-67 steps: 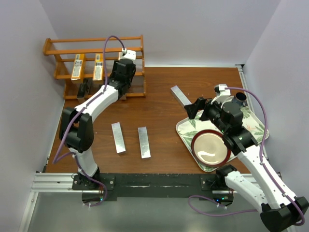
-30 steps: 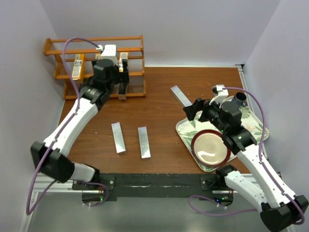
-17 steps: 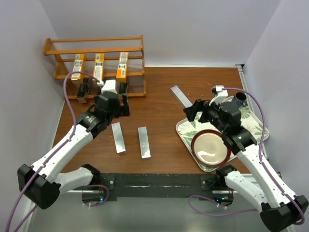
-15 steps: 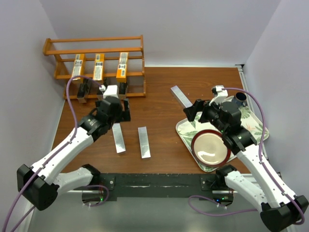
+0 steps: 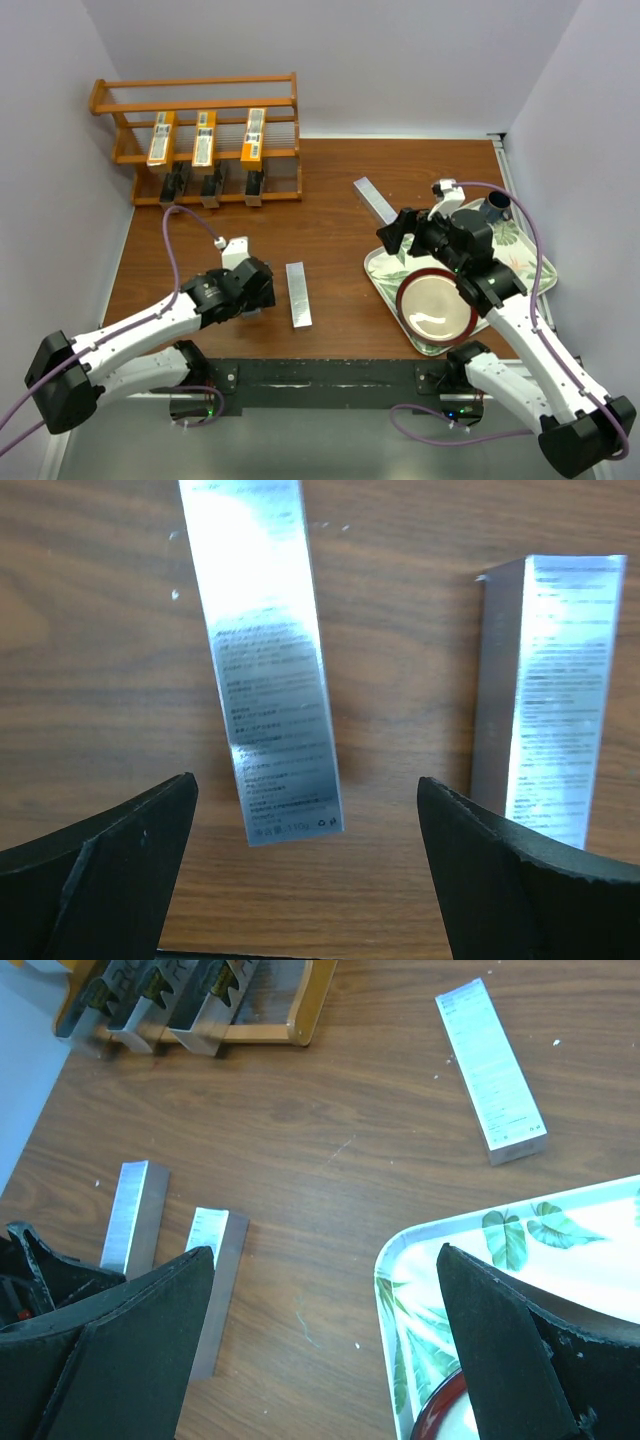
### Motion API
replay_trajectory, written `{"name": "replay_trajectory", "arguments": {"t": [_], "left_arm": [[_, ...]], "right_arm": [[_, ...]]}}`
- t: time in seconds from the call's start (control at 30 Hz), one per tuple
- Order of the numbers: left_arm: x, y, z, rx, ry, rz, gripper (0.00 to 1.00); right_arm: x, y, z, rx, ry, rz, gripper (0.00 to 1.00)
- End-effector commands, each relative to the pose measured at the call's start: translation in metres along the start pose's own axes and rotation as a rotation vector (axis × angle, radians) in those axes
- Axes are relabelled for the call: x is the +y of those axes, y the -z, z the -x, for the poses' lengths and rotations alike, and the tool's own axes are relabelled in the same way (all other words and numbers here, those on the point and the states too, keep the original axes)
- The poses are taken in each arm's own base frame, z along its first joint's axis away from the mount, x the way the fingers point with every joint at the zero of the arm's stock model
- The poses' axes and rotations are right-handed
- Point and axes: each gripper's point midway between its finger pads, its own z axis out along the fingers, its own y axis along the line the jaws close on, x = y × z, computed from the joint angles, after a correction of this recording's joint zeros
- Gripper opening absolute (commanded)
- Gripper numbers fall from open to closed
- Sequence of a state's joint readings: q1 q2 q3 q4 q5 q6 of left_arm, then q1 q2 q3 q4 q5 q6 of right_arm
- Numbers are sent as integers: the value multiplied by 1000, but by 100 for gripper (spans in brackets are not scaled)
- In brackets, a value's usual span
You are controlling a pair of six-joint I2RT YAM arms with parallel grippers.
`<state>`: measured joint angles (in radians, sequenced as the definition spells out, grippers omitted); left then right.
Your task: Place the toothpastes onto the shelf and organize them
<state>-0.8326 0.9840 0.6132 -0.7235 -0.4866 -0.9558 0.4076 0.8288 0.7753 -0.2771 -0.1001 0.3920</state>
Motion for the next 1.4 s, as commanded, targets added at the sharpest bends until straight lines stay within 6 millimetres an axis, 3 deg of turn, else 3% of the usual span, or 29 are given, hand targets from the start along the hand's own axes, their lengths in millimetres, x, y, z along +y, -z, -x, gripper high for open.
{"name": "replay_trajectory", "arguments": {"t": [0.0,0.17,0.37,0.47,0.57,0.6,0.7,0.83,1.03,1.37], "left_arm": [[11,-9,-12,-18,108,57,95],[13,-24,-27,5,89,78,89],[9,-37,-35,22,60,93,73],[4,-40,-34,19,38,74,56],[-8,-42,-25,-16,-16,19,34],[-17,-44,-19,-47,-17,-24,32],[-35,-47,-4,-117,-103,-105,31],[-43,-57,12,-169,-254,-118,30],[-61,-79,9,-127,-335,-204,31],[-57,-84,3,-131,-302,-206,57]], "right_arm": [[6,-2,0,-6,-1,32,98],[5,-4,-1,1,1,31,98],[5,-6,-3,9,2,32,98],[4,-6,-4,12,5,28,98],[3,-7,-5,13,8,24,98],[2,-7,-5,13,8,24,98],[3,-9,-8,19,4,28,98],[2,-8,-9,21,7,28,98],[-1,-6,-12,28,12,17,98],[-2,-7,-16,37,17,16,98]]}}
